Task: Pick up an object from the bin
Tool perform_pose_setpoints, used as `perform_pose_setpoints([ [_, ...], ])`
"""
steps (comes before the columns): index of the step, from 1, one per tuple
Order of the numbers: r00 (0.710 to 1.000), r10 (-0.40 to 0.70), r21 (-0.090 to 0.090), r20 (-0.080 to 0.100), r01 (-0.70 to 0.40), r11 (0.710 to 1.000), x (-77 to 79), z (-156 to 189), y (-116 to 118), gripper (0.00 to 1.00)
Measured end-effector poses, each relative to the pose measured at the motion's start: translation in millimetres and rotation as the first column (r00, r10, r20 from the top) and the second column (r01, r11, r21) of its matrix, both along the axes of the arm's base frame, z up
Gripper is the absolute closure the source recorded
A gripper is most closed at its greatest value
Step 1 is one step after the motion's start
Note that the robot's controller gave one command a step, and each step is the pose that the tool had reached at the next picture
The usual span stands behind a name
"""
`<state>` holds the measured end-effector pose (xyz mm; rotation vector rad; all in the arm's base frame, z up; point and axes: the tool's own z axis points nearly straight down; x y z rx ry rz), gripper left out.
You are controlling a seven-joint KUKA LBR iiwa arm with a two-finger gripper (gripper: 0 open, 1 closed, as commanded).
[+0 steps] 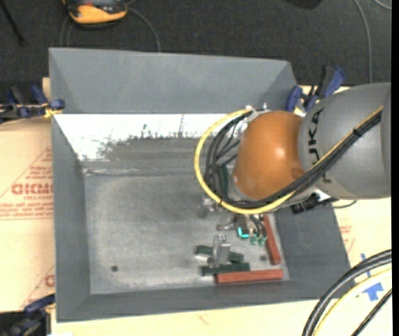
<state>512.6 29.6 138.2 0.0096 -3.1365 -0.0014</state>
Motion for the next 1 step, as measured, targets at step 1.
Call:
perform_pose_setpoints([
  [1, 1.0, -0.001, 0.0, 0.008, 0.001, 1.0, 1.9, 4.3, 0.0, 0.0],
])
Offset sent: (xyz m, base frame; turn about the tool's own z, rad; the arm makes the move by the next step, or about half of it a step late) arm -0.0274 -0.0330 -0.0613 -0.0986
